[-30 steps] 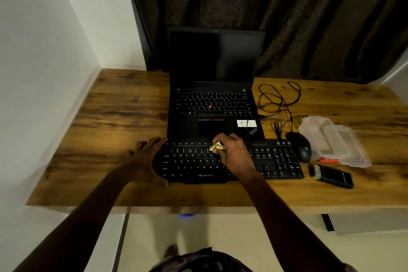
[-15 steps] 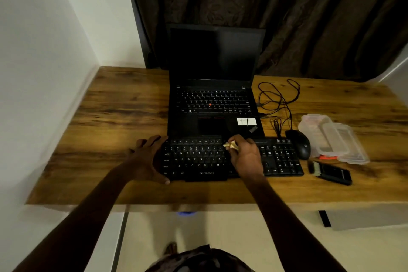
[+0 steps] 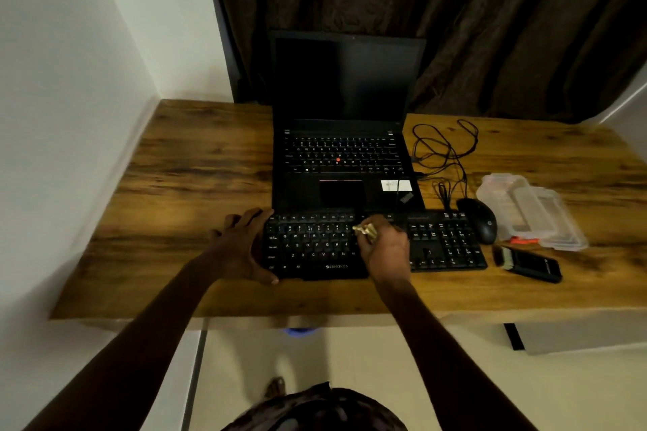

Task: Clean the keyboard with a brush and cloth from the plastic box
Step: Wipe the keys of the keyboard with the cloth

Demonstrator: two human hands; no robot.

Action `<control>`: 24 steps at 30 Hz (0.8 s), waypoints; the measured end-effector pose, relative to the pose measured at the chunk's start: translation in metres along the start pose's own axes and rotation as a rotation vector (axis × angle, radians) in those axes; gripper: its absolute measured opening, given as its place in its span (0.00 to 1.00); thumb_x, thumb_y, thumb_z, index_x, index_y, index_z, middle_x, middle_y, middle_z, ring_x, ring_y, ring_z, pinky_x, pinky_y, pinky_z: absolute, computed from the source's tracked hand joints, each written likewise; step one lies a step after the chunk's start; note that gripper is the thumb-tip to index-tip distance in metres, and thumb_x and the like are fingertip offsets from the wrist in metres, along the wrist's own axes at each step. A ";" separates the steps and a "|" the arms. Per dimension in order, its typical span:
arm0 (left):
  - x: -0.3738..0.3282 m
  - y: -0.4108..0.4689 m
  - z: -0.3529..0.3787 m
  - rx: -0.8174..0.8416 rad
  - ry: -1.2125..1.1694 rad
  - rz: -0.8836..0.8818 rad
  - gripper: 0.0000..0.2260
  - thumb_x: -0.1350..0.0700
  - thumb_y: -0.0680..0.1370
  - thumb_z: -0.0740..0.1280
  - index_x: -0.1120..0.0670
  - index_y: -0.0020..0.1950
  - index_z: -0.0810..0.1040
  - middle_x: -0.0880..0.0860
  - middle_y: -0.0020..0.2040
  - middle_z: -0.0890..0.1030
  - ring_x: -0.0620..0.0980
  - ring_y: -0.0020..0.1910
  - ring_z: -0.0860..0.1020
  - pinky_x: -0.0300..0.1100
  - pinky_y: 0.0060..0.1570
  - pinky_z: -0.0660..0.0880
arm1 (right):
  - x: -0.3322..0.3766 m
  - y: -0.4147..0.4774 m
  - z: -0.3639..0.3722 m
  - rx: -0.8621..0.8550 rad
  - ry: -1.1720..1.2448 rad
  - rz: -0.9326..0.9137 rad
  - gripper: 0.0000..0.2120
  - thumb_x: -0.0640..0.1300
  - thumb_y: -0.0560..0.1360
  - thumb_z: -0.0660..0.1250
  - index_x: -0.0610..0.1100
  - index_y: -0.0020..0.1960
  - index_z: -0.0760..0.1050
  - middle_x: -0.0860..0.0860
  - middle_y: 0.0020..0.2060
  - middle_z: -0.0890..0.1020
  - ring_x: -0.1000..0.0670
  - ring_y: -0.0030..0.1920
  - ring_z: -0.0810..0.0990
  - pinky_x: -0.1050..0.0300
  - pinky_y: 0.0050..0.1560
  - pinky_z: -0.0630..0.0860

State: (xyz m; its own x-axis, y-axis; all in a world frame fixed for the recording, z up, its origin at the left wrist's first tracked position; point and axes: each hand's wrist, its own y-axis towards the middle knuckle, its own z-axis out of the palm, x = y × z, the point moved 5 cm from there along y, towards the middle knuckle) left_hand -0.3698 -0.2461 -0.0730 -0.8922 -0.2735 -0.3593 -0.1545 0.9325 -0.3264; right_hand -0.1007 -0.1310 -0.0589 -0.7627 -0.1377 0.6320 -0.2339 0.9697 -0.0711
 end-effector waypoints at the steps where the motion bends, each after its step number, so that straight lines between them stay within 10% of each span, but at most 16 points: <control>1: 0.000 0.000 -0.001 -0.002 -0.006 0.004 0.63 0.30 0.54 0.78 0.40 0.80 0.45 0.44 0.78 0.51 0.55 0.73 0.53 0.62 0.64 0.60 | 0.003 -0.002 0.002 0.001 0.020 -0.015 0.09 0.43 0.78 0.69 0.53 0.55 0.75 0.50 0.50 0.78 0.50 0.48 0.79 0.53 0.48 0.83; 24: -0.003 -0.004 -0.004 -0.027 -0.099 0.050 0.63 0.32 0.54 0.80 0.41 0.80 0.47 0.40 0.77 0.52 0.52 0.71 0.53 0.59 0.64 0.58 | 0.023 -0.012 0.014 -0.106 -0.151 0.041 0.10 0.46 0.77 0.70 0.53 0.57 0.73 0.47 0.50 0.79 0.49 0.47 0.79 0.52 0.50 0.82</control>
State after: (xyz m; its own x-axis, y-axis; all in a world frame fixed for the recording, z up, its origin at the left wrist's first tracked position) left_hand -0.3683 -0.2478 -0.0667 -0.8530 -0.2470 -0.4598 -0.1229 0.9513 -0.2828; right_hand -0.1241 -0.1490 -0.0541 -0.8542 -0.1182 0.5062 -0.1417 0.9899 -0.0079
